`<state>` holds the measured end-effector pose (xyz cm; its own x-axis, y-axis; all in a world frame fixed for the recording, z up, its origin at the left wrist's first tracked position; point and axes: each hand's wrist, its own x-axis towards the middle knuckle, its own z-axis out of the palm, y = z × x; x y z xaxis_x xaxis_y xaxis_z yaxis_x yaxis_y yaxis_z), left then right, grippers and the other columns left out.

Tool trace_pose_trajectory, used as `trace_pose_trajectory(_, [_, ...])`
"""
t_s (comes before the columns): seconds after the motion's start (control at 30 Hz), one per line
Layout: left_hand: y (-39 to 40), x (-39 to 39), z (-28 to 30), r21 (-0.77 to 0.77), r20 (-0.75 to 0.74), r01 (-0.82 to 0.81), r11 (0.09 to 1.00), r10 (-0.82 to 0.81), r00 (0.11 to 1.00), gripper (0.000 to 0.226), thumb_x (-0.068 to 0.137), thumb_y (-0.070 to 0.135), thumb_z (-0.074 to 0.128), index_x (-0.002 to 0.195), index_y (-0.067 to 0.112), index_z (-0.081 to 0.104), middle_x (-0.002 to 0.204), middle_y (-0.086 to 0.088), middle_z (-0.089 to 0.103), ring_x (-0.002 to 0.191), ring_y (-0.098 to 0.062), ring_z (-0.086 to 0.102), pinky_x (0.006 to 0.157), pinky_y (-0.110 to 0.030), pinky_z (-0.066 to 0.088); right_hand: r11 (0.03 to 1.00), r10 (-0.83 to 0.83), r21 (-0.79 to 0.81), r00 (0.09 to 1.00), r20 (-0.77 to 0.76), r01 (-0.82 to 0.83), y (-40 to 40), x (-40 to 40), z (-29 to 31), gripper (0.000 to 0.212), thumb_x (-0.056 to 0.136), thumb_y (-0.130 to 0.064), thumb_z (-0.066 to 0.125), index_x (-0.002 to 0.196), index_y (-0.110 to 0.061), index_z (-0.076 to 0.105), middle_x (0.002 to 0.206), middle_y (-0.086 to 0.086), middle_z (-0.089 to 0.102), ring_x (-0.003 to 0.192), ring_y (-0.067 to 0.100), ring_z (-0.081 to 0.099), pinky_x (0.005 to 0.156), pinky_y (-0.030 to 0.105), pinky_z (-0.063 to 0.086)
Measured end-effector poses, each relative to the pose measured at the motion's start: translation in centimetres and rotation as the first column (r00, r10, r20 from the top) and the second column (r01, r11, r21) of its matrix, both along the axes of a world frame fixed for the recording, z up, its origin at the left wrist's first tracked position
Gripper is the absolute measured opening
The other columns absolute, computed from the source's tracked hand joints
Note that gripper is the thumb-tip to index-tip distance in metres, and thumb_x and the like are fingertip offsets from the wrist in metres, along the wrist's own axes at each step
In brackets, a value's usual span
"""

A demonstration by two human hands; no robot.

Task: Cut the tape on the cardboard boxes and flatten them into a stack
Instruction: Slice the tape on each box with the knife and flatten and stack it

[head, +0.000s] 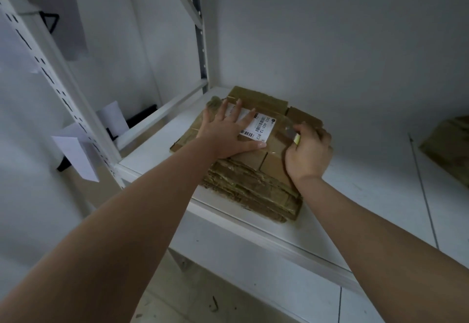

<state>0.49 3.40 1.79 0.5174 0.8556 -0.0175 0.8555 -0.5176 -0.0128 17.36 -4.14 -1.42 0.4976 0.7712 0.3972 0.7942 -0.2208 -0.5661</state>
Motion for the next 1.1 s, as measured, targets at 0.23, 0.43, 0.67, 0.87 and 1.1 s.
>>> trace_pose_trajectory(0.23, [-2.9, 3.8, 2.1, -0.005, 0.064, 0.089, 0.996, -0.089, 0.994, 0.059, 0.102, 0.039, 0.029, 0.155, 0.019, 0.012, 0.162, -0.009, 0.004, 0.148, -0.029, 0.0, 0.115, -0.058, 0.009, 0.991, 0.135, 0.026, 0.976, -0.173, -0.133, -0.9, 1.1, 1.3, 0.044, 0.088, -0.003, 0.043, 0.128, -0.016, 0.056, 0.138, 0.014, 0.047, 0.13, 0.029, 0.038, 0.098, 0.035, 0.039])
trace_pose_trajectory(0.43, [-5.8, 6.4, 0.2, 0.046, 0.012, 0.074, 0.996, -0.074, 0.997, 0.064, 0.09, 0.071, 0.008, 0.149, 0.047, 0.005, 0.162, -0.004, -0.008, 0.147, -0.032, -0.013, 0.109, -0.069, 0.001, 0.977, 0.212, 0.018, 0.955, -0.207, -0.212, -3.3, 1.9, 1.7, 0.041, 0.09, -0.005, 0.046, 0.13, -0.014, 0.053, 0.128, 0.011, 0.057, 0.117, 0.03, 0.052, 0.086, 0.028, 0.04])
trace_pose_trajectory(0.67, [-5.8, 6.2, -1.3, 0.028, -0.119, 0.085, 0.996, -0.081, 0.99, 0.074, 0.082, 0.081, 0.006, 0.147, 0.051, -0.013, 0.16, -0.004, -0.018, 0.145, -0.034, -0.019, 0.107, -0.07, 0.001, 0.992, 0.062, -0.091, 0.966, -0.249, -0.087, -6.1, 4.8, 0.6, 0.034, 0.091, -0.004, 0.042, 0.123, -0.01, 0.053, 0.113, 0.016, 0.062, 0.102, 0.036, 0.057, 0.076, 0.034, 0.045])
trace_pose_trajectory(0.87, [-6.0, 6.1, 1.3, -0.066, 0.0, 0.082, 0.994, -0.082, 0.997, 0.076, 0.085, 0.078, 0.029, 0.149, 0.048, 0.003, 0.162, -0.003, -0.01, 0.147, -0.033, -0.015, 0.108, -0.073, 0.001, 0.994, -0.003, -0.103, 0.957, -0.289, -0.027, -7.9, 6.7, 0.7, 0.02, 0.087, -0.009, 0.051, 0.105, -0.014, 0.058, 0.098, 0.012, 0.065, 0.088, 0.032, 0.061, 0.074, 0.036, 0.052])
trace_pose_trajectory(1.1, [-7.2, 6.6, 5.5, 0.142, 0.049, 0.091, 0.986, -0.099, 0.994, 0.067, 0.091, 0.066, 0.034, 0.15, 0.038, 0.019, 0.161, 0.001, 0.008, 0.148, -0.031, -0.004, 0.109, -0.071, 0.0, 0.999, 0.006, -0.043, 0.951, -0.31, -0.02, -8.7, 7.2, 1.4, 0.019, 0.091, -0.012, 0.051, 0.108, -0.012, 0.058, 0.099, 0.01, 0.065, 0.087, 0.03, 0.061, 0.068, 0.031, 0.047])
